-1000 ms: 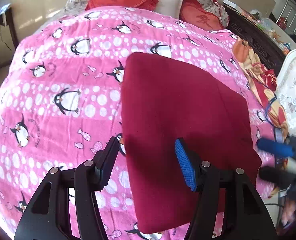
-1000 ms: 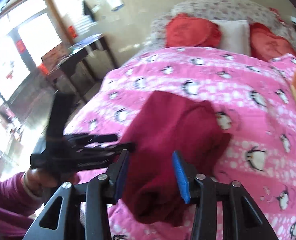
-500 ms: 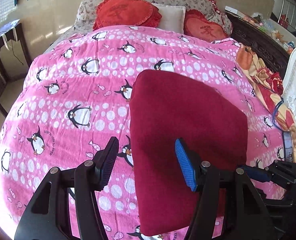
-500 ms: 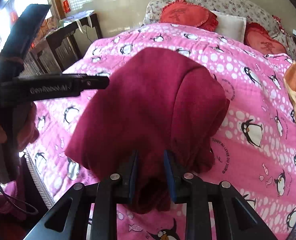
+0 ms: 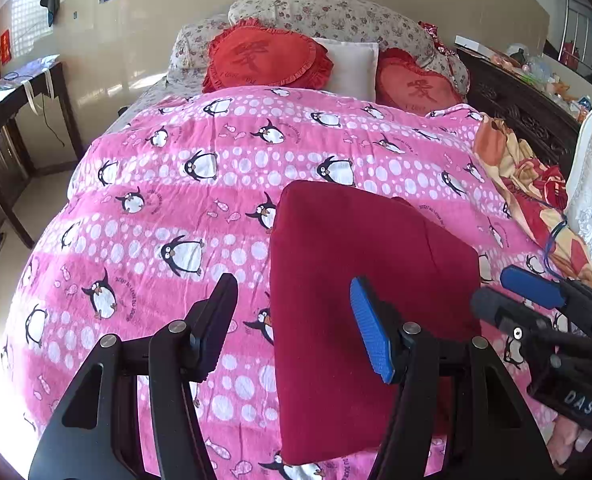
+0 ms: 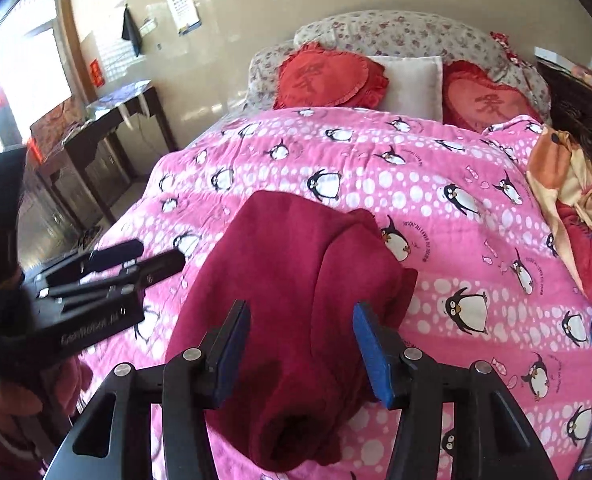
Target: Fold small clothes
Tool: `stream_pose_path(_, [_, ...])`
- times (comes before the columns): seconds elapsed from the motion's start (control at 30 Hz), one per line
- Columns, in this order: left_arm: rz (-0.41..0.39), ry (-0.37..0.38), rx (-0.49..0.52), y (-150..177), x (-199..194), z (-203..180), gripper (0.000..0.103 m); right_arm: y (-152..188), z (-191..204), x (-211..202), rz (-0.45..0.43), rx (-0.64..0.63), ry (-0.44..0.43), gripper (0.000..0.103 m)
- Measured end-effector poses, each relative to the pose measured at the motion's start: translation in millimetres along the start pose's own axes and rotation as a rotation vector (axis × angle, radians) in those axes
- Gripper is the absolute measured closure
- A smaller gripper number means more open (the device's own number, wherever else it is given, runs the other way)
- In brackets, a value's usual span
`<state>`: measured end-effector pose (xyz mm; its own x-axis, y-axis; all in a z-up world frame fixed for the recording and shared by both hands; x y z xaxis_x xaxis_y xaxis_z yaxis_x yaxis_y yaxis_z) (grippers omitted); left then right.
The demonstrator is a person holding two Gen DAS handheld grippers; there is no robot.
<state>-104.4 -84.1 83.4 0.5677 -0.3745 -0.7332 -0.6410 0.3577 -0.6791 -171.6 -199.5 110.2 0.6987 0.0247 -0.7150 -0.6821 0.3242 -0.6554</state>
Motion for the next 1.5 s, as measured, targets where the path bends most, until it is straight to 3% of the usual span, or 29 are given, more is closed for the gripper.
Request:
stream_pose_path(0.23, [-0.025, -0.012, -0.026, -2.0, -10.8, 6.3, 0.044, -3.0, 4.4, 5.0, -0.003, 0.013, 0.047, 0.051])
stream_pose_path(0.47, [-0.033, -0.017, -0.031, -3.7, -16.5, 7.5, 0.044, -6.5, 4.9, 1.2, -0.025, 0.021, 0.077, 0.039])
stream_pose_path(1.5, [-0.006, -0.03, -0.041, 1.1, -0.4, 11.0, 0.044, -3.6, -1.5, 21.4, 0.033, 0.045, 0.089, 0.038])
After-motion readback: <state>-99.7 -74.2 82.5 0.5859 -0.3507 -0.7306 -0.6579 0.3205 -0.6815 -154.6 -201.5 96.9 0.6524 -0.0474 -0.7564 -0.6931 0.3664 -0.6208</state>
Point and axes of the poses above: each gripper's, at about its wrist camera, not at the fingertips, and x roughly the way its jaws point, z to its left, y to its underside, the point moved 8 cm from there along x, roughly the way its jaws point, and after that the axes turned 4 degrees about x, right-handed, at the moved point
